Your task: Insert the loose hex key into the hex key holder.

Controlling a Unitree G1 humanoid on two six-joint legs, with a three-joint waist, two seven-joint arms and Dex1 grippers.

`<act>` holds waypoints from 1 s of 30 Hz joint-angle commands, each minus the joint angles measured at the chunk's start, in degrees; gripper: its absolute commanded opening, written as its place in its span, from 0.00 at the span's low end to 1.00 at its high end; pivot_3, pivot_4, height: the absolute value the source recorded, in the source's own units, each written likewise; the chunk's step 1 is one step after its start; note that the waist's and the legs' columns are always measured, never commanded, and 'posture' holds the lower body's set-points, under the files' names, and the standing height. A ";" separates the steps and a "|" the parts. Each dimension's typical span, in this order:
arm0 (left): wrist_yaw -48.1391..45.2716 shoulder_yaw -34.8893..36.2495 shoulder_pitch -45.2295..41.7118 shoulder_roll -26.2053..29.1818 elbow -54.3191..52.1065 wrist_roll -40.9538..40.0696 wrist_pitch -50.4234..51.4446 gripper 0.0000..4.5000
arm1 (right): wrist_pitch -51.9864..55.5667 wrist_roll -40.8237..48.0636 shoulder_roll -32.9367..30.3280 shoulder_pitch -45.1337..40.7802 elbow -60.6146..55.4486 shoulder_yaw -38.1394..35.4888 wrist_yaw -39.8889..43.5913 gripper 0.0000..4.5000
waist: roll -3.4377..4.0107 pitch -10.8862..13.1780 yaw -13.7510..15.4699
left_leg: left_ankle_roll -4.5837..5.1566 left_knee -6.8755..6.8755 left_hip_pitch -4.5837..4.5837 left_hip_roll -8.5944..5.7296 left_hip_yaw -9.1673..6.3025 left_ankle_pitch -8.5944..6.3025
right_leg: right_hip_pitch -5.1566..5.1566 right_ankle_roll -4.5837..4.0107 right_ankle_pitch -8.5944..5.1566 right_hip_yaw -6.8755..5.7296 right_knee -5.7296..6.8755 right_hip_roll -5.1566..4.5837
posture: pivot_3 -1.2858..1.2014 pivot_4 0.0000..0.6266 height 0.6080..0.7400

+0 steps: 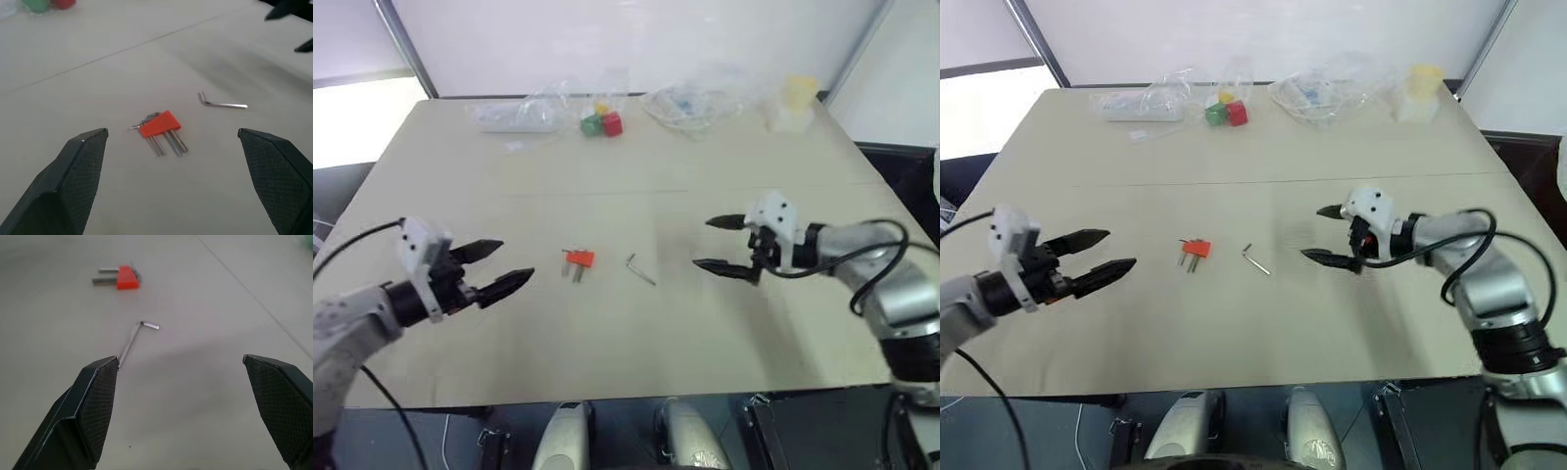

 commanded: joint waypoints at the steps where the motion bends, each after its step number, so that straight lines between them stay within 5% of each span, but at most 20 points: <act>1: -1.53 3.24 -2.43 2.44 1.07 -3.21 2.20 0.99 | 0.60 1.28 -0.86 -3.45 -2.05 -0.49 2.17 0.94 | -0.02 0.05 0.01 | 0.00 0.00 0.00 0.00 0.01 0.00 | 0.00 0.00 0.00 0.01 0.00 -0.02 | 0.52 0.24 1.00; 30: -1.86 0.20 -3.75 2.87 0.00 -2.19 3.70 0.99 | 2.27 1.22 -0.53 -4.31 -4.95 -0.37 3.21 0.94 | -0.02 0.10 0.05 | -0.01 -0.17 -0.08 -0.02 0.05 0.00 | -0.11 0.02 0.02 0.05 -0.12 -0.14 | 0.52 0.24 1.00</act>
